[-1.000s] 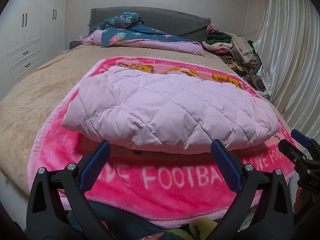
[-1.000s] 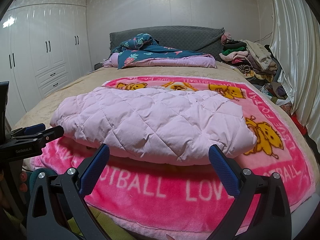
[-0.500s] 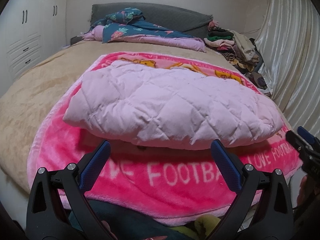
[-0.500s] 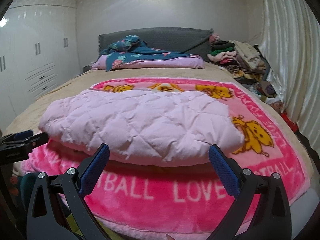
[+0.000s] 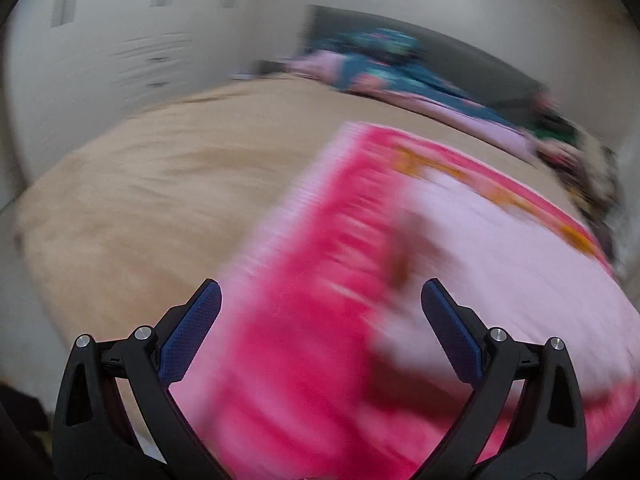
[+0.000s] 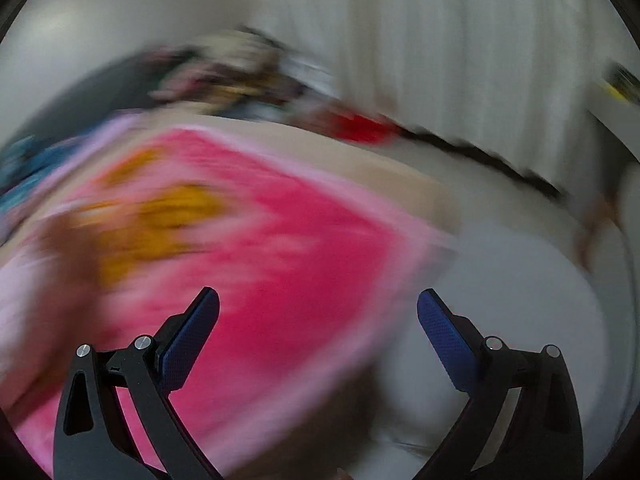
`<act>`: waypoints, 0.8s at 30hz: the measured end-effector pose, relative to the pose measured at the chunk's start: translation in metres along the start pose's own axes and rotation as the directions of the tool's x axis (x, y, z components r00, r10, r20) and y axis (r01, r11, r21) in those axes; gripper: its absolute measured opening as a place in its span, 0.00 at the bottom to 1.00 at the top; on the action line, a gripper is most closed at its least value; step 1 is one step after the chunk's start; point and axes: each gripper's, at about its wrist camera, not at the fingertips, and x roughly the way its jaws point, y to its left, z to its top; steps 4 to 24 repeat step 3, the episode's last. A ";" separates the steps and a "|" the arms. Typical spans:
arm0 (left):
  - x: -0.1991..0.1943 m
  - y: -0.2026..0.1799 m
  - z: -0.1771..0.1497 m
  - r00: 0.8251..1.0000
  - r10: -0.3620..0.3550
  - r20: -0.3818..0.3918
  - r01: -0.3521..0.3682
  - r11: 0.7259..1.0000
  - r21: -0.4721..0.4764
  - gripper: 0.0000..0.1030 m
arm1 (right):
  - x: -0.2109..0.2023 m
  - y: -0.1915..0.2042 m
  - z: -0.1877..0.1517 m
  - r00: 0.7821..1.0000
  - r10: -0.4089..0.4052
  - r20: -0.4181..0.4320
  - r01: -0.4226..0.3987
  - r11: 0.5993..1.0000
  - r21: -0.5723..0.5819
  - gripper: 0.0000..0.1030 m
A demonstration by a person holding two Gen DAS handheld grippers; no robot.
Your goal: Fold large clothes
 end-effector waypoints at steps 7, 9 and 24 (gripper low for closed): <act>0.055 0.064 0.030 0.986 0.158 -0.055 -0.162 0.983 -0.082 0.91 | 0.067 -0.083 0.015 0.981 -0.178 -0.078 0.186 0.977 0.104 0.96; 0.055 0.064 0.030 0.986 0.158 -0.055 -0.162 0.983 -0.082 0.91 | 0.067 -0.083 0.015 0.981 -0.178 -0.078 0.186 0.977 0.104 0.96; 0.055 0.064 0.030 0.986 0.158 -0.055 -0.162 0.983 -0.082 0.91 | 0.067 -0.083 0.015 0.981 -0.178 -0.078 0.186 0.977 0.104 0.96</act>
